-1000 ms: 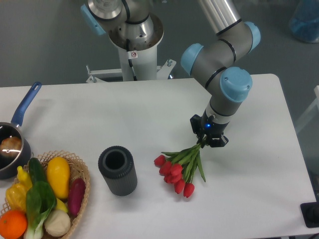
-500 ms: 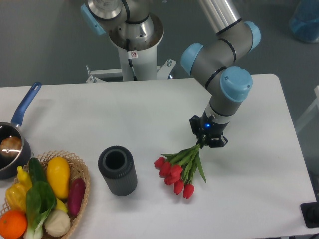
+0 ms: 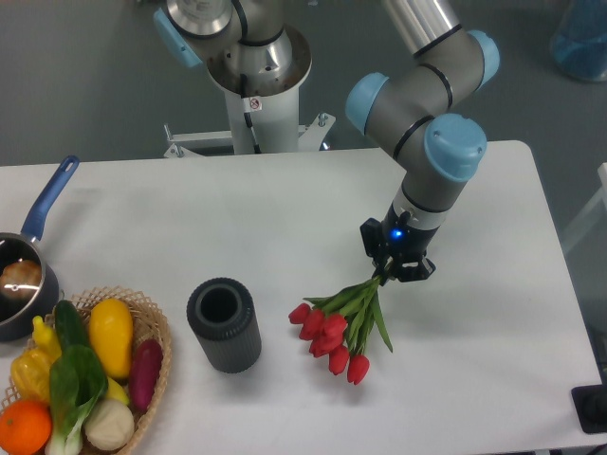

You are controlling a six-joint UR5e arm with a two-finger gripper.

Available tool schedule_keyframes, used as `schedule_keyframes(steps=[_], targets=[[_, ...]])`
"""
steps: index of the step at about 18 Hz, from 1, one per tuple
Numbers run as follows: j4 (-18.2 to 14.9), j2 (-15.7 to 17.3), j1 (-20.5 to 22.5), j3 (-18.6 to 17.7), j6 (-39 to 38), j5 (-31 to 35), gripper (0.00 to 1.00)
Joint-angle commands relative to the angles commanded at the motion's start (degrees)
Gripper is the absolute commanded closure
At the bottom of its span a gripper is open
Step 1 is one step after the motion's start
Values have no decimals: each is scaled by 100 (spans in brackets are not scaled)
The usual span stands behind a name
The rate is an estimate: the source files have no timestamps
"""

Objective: Pick up the flowers from the table
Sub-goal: 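Lift the red tulip bunch up off the table, blooms hanging down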

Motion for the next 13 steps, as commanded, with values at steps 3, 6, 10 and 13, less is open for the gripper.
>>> schedule_keyframes(steps=[3,6,10,13], targets=[[18,27,70,123,-9,-508,79],[26,167,263,255,-122,-1351,79],[35,316,474,308,-167,-2161,79],[44,387,518,290,-150,-2750,79]])
